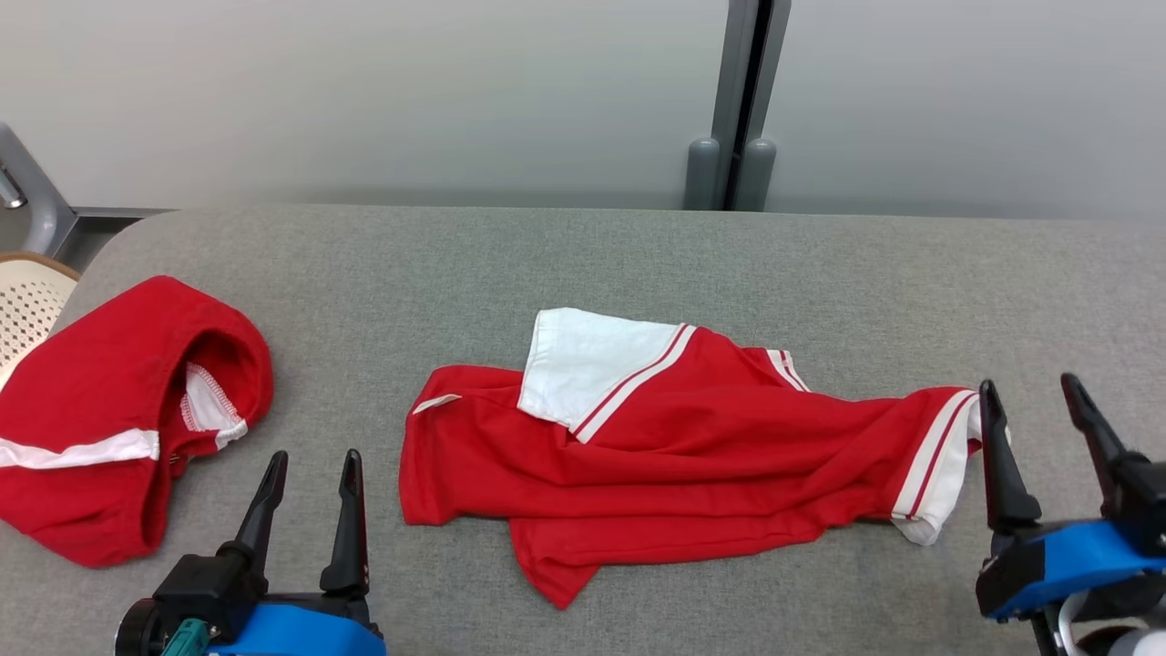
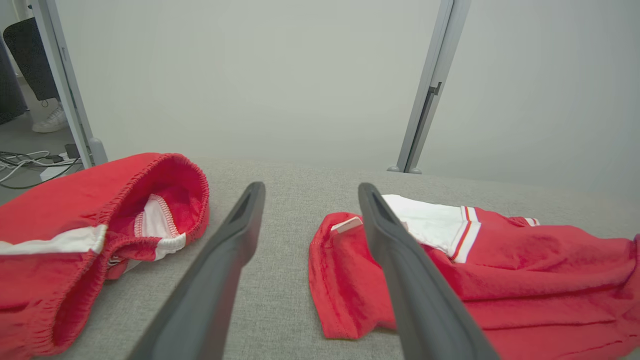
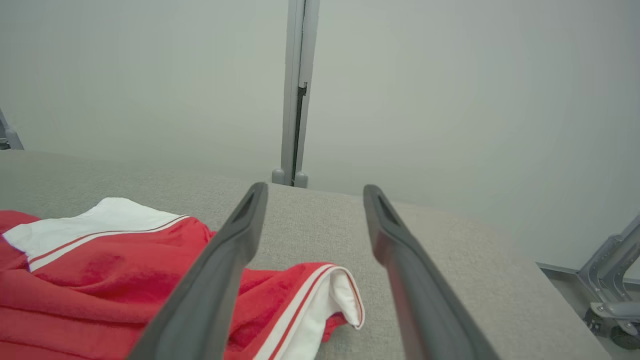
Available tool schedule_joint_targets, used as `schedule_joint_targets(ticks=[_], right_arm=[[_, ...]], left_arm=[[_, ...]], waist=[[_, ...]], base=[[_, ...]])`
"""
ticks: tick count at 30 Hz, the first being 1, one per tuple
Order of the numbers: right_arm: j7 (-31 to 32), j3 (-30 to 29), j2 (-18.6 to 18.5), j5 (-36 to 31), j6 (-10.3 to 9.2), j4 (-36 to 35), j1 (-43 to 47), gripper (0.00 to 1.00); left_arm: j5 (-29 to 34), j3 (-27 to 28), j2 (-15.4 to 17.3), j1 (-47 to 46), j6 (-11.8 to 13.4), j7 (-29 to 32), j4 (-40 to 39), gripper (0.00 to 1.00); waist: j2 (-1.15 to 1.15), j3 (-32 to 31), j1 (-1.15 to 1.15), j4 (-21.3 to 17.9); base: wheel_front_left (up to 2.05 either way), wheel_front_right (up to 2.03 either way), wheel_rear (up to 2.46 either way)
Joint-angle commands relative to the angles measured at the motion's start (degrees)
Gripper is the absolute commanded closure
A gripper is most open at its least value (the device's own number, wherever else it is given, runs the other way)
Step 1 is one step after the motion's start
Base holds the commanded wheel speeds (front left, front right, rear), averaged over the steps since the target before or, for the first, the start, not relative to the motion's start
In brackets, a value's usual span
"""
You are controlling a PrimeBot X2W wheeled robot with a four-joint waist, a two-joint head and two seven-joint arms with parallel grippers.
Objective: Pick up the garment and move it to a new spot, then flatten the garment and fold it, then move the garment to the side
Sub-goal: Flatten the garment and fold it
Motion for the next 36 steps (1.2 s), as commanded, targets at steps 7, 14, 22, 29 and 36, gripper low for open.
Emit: schedule_joint_targets(ticks=[7,14,22,29,36], right_arm=[[-1.42,1.39,0.67,6.65,0.01,-0.02,6.62,0.0],[-1.89,3.63,0.69,7.75,0.01,1.5,4.2,0.0],[-2.56,6.11,0.67,7.66,0.01,3.0,1.8,0.0],[-3.54,8.24,0.68,9.36,0.01,4.48,0.36,0.0],[-4.41,9.21,0.67,9.8,0.01,5.31,-0.51,0.0]], left_arm=[[-0.33,-0.14,-0.04,1.19,0.27,-0.43,1.15,0.0],[-1.15,-1.05,-0.03,-2.31,-0.66,2.44,4.44,0.0],[-1.22,-3.41,0.2,-11.4,-3.18,9.43,13.84,0.0],[-2.3,-3.48,-0.3,-16.86,-2.82,14.47,23.35,0.0],[-2.63,-3.99,-0.5,-20.18,-2.51,17.78,29.25,0.0]], waist=[[0.0,-0.64,0.0,-1.36],[0.0,0.8,0.0,-2.82],[0.0,3.76,0.0,-4.64],[0.0,5.76,0.0,-6.99],[0.0,7.27,0.0,-8.07]], base=[[0.0,0.0,0.0],[0.0,0.0,0.0],[0.0,0.0,0.0],[0.0,0.0,0.0],[0.0,0.0,0.0]])
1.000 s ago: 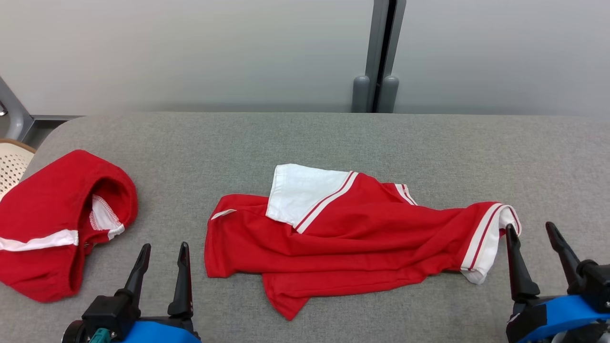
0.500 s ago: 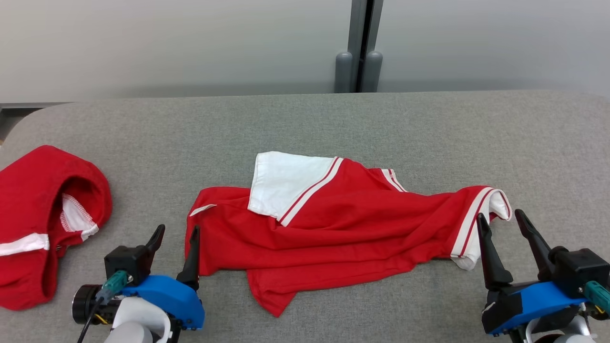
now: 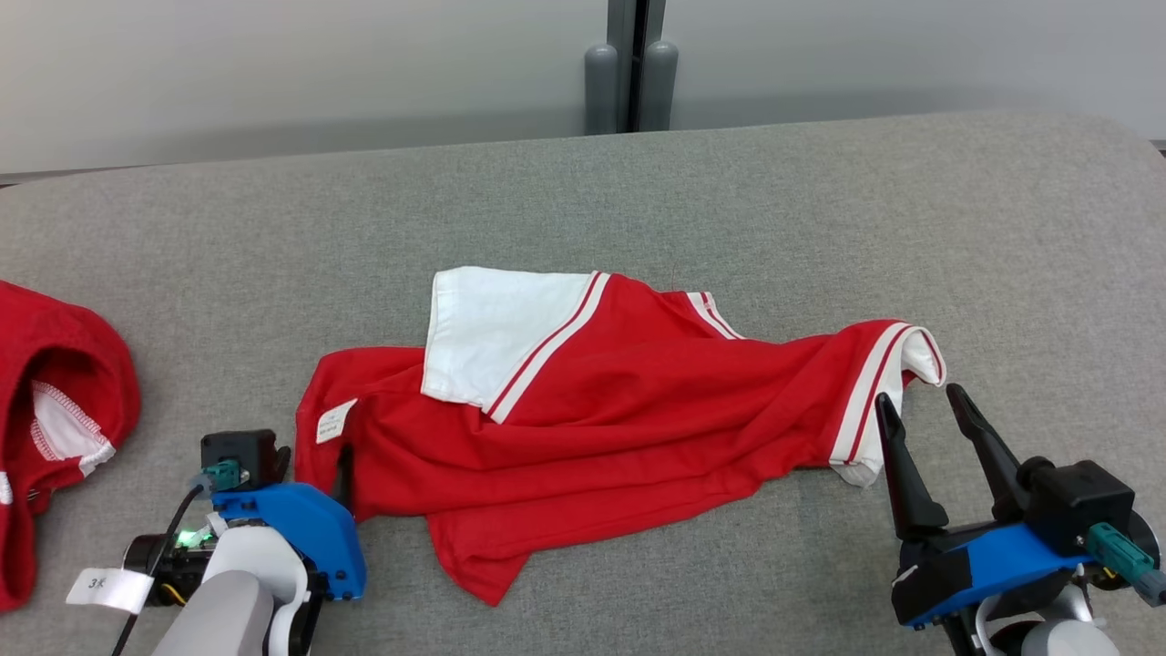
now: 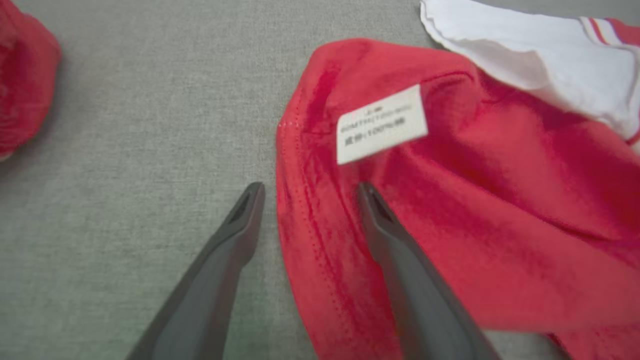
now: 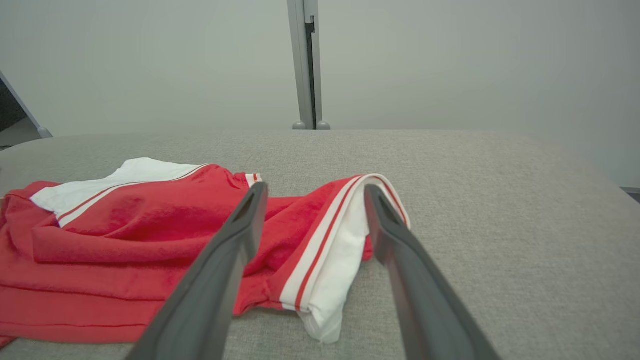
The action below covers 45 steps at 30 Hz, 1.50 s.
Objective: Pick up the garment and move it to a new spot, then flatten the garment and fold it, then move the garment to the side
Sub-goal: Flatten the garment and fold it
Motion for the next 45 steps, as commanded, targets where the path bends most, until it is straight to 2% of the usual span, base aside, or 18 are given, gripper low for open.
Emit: schedule_joint_targets(ticks=[1,4,5,6,8,17,20,24,31,32,33,36,40,45], right_arm=[[-0.29,0.07,0.02,0.5,0.01,0.07,-0.79,0.0],[-0.51,0.18,0.02,0.54,0.01,0.33,-1.21,0.0],[-0.6,0.24,0.03,0.57,0.01,0.39,-1.37,0.0],[-0.69,0.25,0.03,0.62,0.01,0.45,-1.47,0.0],[-0.76,0.29,0.03,0.69,0.01,0.5,-1.55,0.0],[-0.94,0.99,0.02,0.54,0.01,0.2,-1.99,0.0],[-0.8,1.88,0.02,0.45,0.01,-0.14,-2.4,0.0],[-0.67,2.56,0.02,0.35,0.01,-0.42,-3.04,0.0],[-1.14,3.52,0.03,1.08,0.01,0.17,-3.4,0.0],[-1.28,3.67,0.03,1.16,0.01,0.27,-3.54,0.0],[-1.32,3.7,0.02,1.3,0.01,0.35,-3.64,0.0],[-1.57,3.18,0.02,1.48,0.01,0.51,-3.69,0.0],[-1.63,2.16,0.03,1.48,0.01,0.7,-3.89,0.0],[-1.08,1.03,0.0,1.09,0.01,0.52,-3.76,0.0]], left_arm=[[-0.59,-0.12,-0.12,-1.53,-0.28,0.82,0.83,0.0],[-1.07,-0.61,-0.36,-2.68,-0.99,3.56,3.2,0.0],[-1.45,-0.84,-0.47,-2.95,-1.27,4.85,3.98,0.61],[-2.08,-0.87,-0.84,-3.2,-1.68,6.23,4.65,1.0],[-2.72,-0.82,-1.08,-3.98,-2.32,7.32,5.03,1.0],[-1.22,3.25,-0.1,-12.23,1.58,-5.17,1.26,1.0],[-0.31,4.1,0.92,-16.33,2.63,-7.66,1.28,1.0],[0.94,4.42,2.76,-21.31,3.04,-8.92,2.5,1.0],[2.25,4.41,6.58,-27.11,2.6,-7.62,4.67,1.0],[2.43,4.31,6.96,-27.35,2.6,-7.42,5.13,0.81],[2.38,4.27,7.09,-27.36,2.51,-7.48,5.52,0.0],[1.93,3.86,6.96,-26.21,1.64,-8.02,6.3,0.0],[0.49,3.27,5.59,-24.24,-0.94,-9.23,6.6,0.0],[-2.11,3.81,2.5,-20.01,-4.11,-15.23,5.22,0.0]], waist=[[0.0,0.47,0.0,-0.33],[0.0,0.94,0.0,-0.6],[0.0,1.05,0.0,-0.72],[0.0,1.11,0.0,-0.8],[0.0,1.2,0.0,-0.96],[0.0,2.4,0.0,-2.19],[0.0,3.39,0.0,-3.4],[0.0,4.73,0.0,-5.44],[0.0,6.59,0.0,-8.68],[0.0,6.81,0.0,-8.95],[0.0,6.94,0.0,-9.11],[0.0,6.99,0.0,-8.85],[0.0,6.34,0.0,-7.18],[0.0,3.99,0.0,-3.68]], base=[[0.0,0.0,0.0],[0.0,0.0,0.0],[0.0,0.0,0.0],[0.0,0.0,0.0],[0.0,0.0,0.0],[0.0,0.0,0.0],[0.0,0.0,0.0],[0.0,0.0,0.0],[0.0,0.0,0.0],[0.0,0.0,0.0],[0.0,0.0,0.0],[0.0,0.0,0.0],[0.0,0.0,0.0],[0.0,0.0,0.0]])
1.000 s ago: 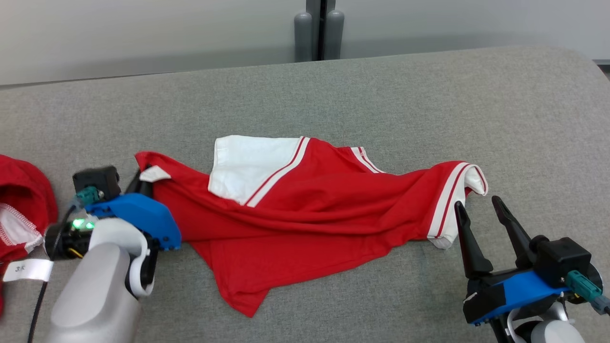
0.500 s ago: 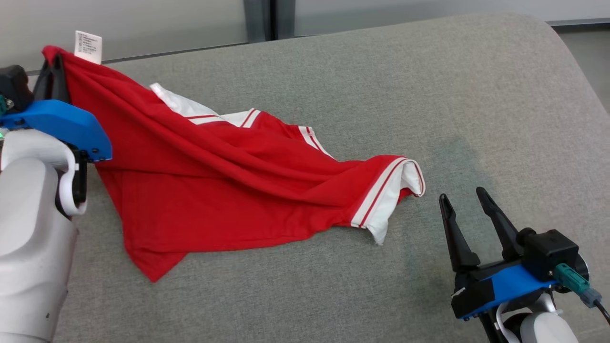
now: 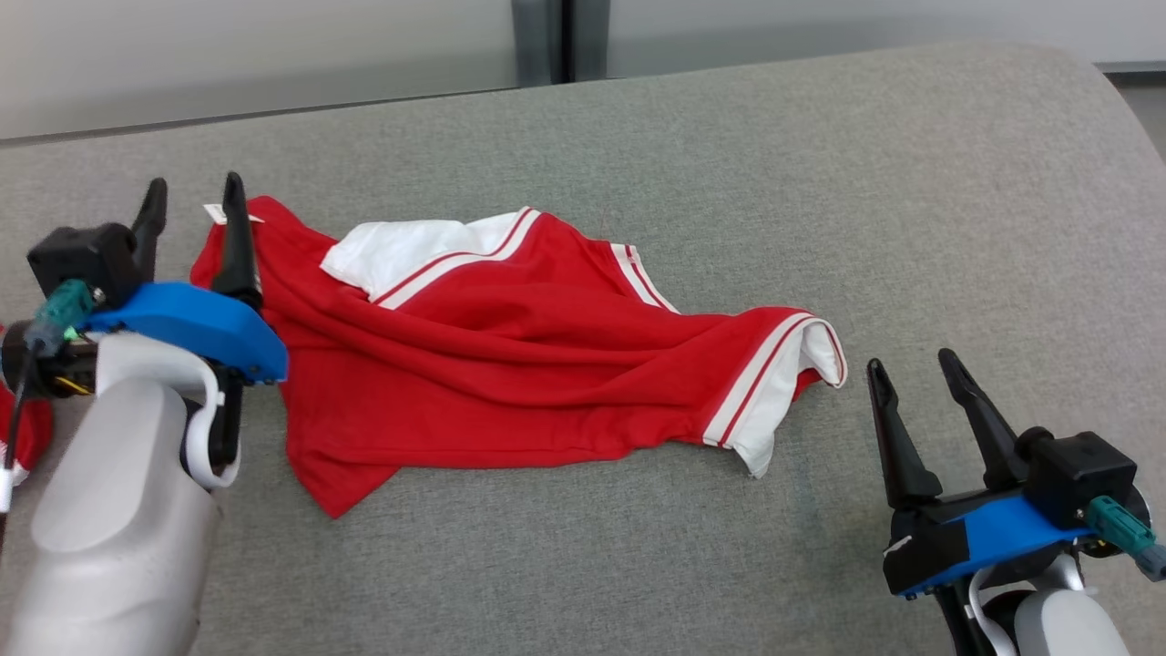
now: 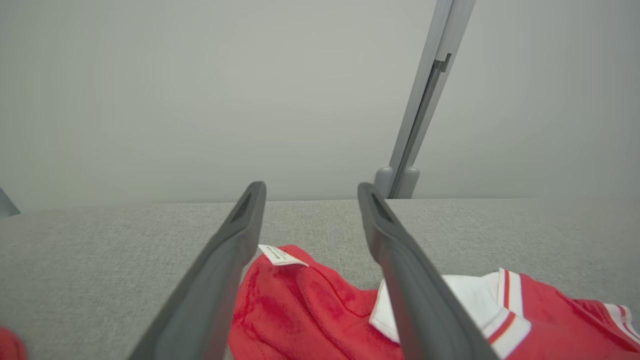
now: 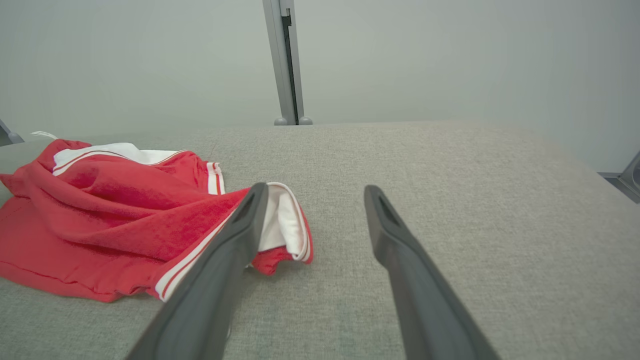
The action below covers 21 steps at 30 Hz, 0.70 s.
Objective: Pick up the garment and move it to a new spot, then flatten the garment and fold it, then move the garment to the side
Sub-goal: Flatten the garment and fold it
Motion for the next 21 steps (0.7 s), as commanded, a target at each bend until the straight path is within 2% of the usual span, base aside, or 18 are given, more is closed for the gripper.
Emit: schedule_joint_targets(ticks=[1,6,15,21], right_arm=[[0.25,-0.63,-0.01,-0.36,0.01,-0.01,-0.06,0.0],[0.88,-2.31,-0.02,-0.42,0.02,0.43,1.13,0.0],[1.73,-4.18,-0.02,-0.12,0.02,0.13,3.43,0.0],[2.33,-4.48,-0.03,0.29,0.02,0.37,4.57,0.0]], left_arm=[[-0.46,0.04,-0.97,2.04,-0.72,-1.8,-1.11,0.0],[-0.97,1.36,-3.5,8.7,-1.07,-4.22,-6.49,0.0],[5.92,5.86,-6.71,24.95,-0.19,-4.46,-24.25,0.0],[9.0,8.79,-9.67,32.72,-1.03,-4.48,-30.01,0.0]], waist=[[0.0,-1.78,-0.01,1.95],[0.0,-4.41,-0.01,4.38],[0.0,-7.79,-0.01,7.17],[0.0,-10.05,-0.01,9.04]], base=[[0.0,0.0,0.0],[0.0,0.0,0.0],[0.0,0.0,0.0],[0.0,0.0,0.0]])
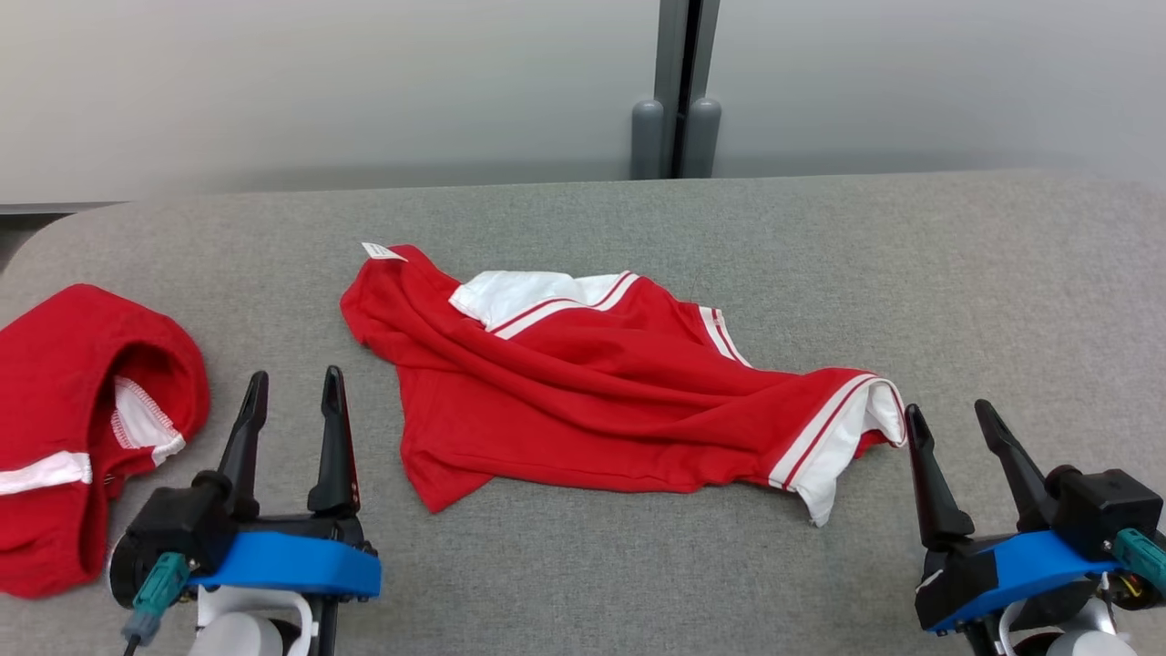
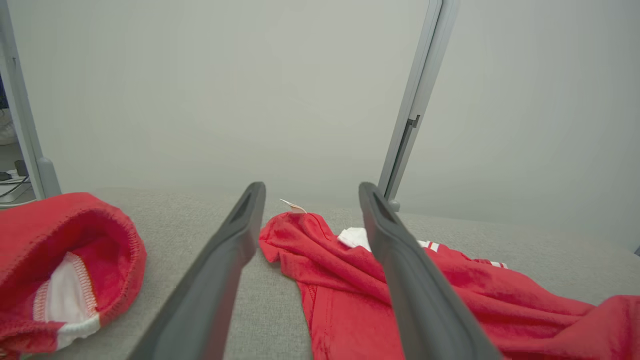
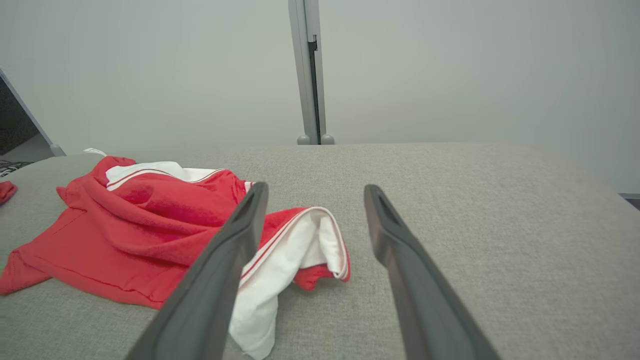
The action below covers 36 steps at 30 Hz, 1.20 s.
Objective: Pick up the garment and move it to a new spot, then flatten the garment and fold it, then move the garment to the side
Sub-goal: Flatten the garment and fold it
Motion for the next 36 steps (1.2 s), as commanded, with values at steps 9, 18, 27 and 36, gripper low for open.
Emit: schedule_joint_targets(ticks=[9,18,27,36], right_arm=[[4.42,-0.84,-0.06,-0.73,0.03,1.3,2.59,0.0],[14.06,-6.09,-0.05,2.14,0.03,4.06,0.44,0.0],[23.13,-9.15,-0.06,-0.04,0.03,10.32,-6.79,0.0],[24.47,-6.65,-0.11,-3.75,0.03,21.66,-14.77,0.53]], left_arm=[[5.84,2.51,-1.71,9.94,-1.63,0.44,-0.2,0.0],[5.64,2.13,-0.78,8.09,-1.23,2.5,-0.47,0.0],[4.98,1.82,-0.71,7.89,-0.88,2.91,-1.27,0.0],[4.4,1.46,-0.34,6.95,-1.03,2.72,-1.1,0.0]], waist=[[0.0,-3.31,0.01,3.88],[0.0,-2.99,0.01,4.7],[0.0,-1.69,0.01,4.43],[0.0,-0.89,0.01,5.06]], base=[[0.0,0.0,0.0],[0.0,0.0,0.0],[0.0,0.0,0.0],[0.0,0.0,0.0]])
